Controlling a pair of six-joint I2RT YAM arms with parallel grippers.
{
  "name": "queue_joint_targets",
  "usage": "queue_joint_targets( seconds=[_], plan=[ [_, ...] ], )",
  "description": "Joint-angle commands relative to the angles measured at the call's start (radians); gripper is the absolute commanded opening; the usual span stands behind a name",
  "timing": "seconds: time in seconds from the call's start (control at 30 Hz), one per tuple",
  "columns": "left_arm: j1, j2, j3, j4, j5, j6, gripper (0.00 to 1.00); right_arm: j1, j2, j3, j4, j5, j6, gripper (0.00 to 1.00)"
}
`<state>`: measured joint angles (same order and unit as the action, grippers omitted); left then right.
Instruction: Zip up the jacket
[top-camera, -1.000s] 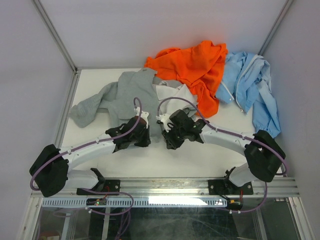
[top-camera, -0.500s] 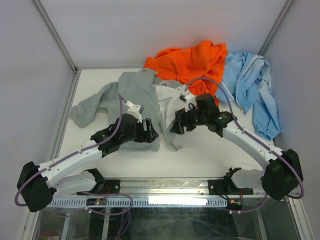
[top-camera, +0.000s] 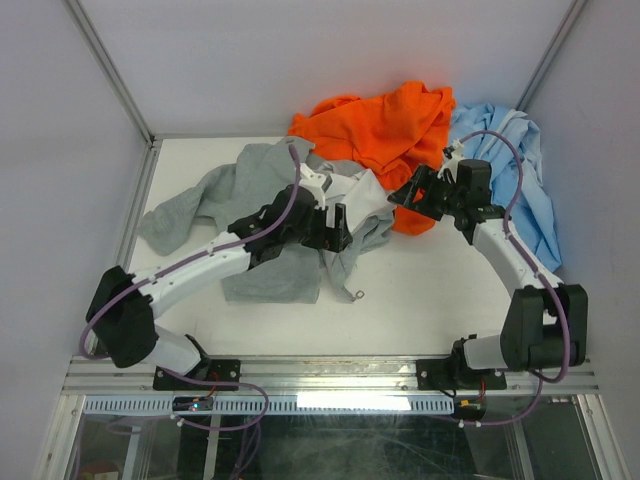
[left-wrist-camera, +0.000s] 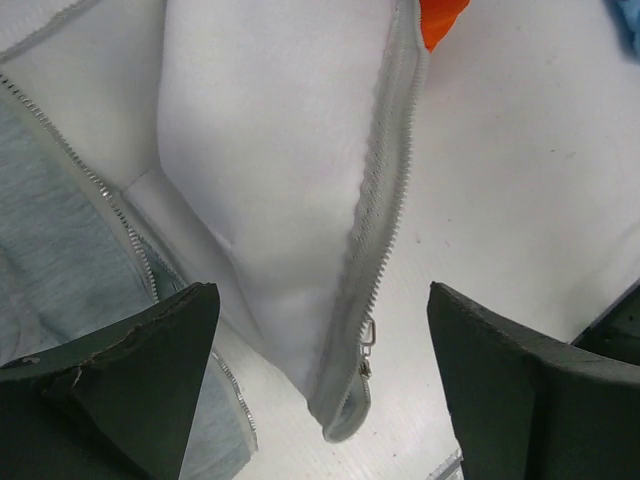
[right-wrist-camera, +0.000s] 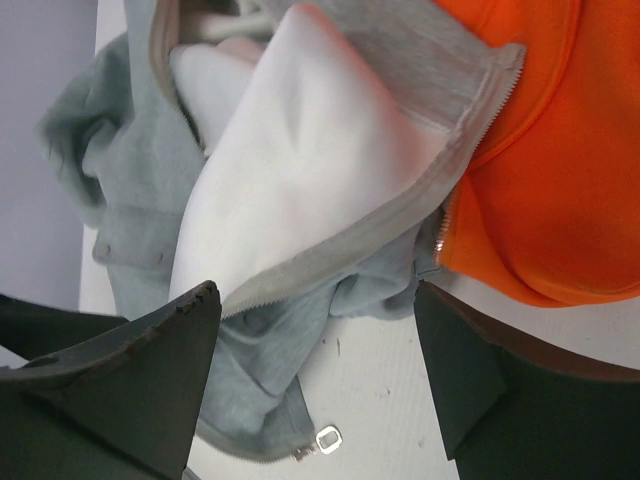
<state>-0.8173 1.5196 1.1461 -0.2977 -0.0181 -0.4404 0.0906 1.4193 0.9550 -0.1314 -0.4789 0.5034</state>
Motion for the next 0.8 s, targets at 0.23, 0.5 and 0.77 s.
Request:
queue_joint_targets(
  seconds=[0.23,0.5,0.77],
  plan=[
    [0.001,0.171,0.112,-0.023,0.003,0.083,0.8,0.001,0.23,0.013,0.332,-0.047,0.27,0.84],
    [0.028,0.122,-0.003,-0.003,0.023,0.048,0.21,0.062,0.311,0.022,0.436,-0.077,0.343,0.84],
    [0.031,0.018,-0.153,0.017,0.053,0.024,0.0,0.083,0.335,0.043,0.572,-0.113,0.407,0.77]
  ],
)
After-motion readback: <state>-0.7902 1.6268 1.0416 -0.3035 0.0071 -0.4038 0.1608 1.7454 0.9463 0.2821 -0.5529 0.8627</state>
